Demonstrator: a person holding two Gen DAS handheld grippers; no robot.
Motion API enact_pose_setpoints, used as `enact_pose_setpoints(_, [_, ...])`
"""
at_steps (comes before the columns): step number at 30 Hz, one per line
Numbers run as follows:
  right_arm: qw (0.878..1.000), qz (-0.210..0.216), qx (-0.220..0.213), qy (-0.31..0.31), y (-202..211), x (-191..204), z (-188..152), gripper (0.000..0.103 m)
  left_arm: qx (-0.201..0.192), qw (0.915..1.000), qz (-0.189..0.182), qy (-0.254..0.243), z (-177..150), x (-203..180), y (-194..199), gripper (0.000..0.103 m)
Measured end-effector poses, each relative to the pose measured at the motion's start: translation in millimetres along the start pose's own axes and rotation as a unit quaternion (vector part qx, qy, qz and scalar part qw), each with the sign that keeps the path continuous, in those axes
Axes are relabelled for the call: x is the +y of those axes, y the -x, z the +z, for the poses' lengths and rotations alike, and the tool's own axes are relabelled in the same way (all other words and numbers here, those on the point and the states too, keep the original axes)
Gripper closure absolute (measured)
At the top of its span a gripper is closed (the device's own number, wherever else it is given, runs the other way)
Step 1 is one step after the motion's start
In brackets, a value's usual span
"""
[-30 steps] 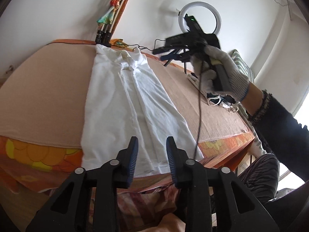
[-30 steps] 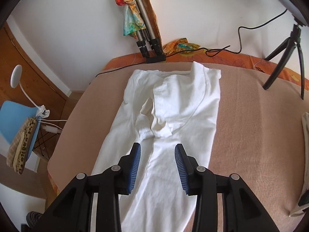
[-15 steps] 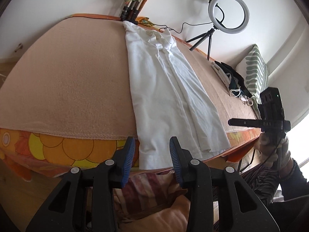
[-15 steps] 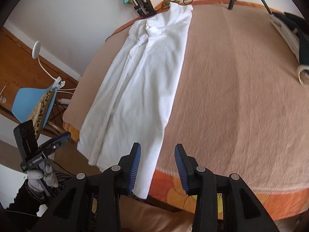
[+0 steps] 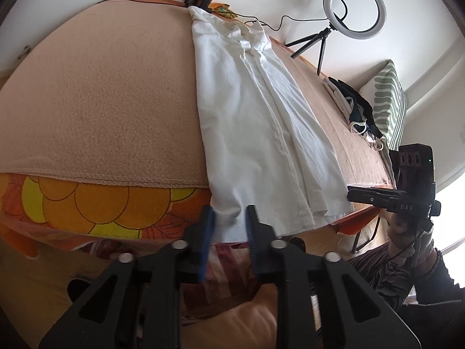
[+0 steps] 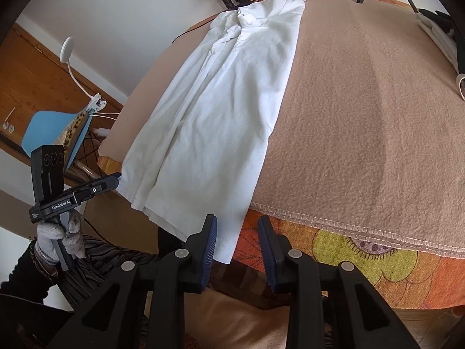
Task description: Fold small clothes
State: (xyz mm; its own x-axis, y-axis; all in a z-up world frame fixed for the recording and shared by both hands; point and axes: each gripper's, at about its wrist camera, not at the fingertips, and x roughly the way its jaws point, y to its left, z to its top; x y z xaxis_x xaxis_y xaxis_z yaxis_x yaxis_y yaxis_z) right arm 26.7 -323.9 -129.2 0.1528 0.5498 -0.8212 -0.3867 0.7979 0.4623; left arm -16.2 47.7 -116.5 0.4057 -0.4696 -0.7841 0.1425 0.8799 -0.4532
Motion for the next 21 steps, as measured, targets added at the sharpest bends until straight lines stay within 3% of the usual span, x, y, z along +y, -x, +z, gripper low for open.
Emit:
enact_pose_setpoints(4, [1.000,0.013,0.007,-0.006,-4,-2,0,0.103,-0.015,0.9998,-0.011,0.002,-1,-1,7,0.100])
enact_pose_setpoints(7, [0.999,0.028,0.001,-0.018,3,-6,-3,0.103,-0.029,0.9994,-0.012,-0.016,-5,-9,15,0.100])
enact_pose_setpoints(13, [1.000,0.016,0.007,-0.011,-3,-5,-7,0.103,-0.020,0.9994,0.003,-0.028,-6,-8,9,0.099])
enact_pose_setpoints(15, [1.000,0.024,0.008,-0.014,-2,-6,-7,0.103,-0.018,0.9994,0.003,-0.028,-5,-7,12,0.089])
enact_pose_setpoints(18, [0.999,0.037,0.007,-0.009,1,-4,-6,0.095,-0.013,0.9998,0.000,-0.012,-4,-1,11,0.080])
enact_pose_setpoints(19, [0.999,0.038,0.008,-0.008,1,-4,-6,0.083,-0.007,1.0000,-0.002,-0.006,-4,1,9,0.080])
enact_pose_setpoints(21, [0.999,0.047,0.007,-0.013,2,-8,-7,0.072,0.001,0.9999,-0.009,0.005,-4,4,5,0.080])
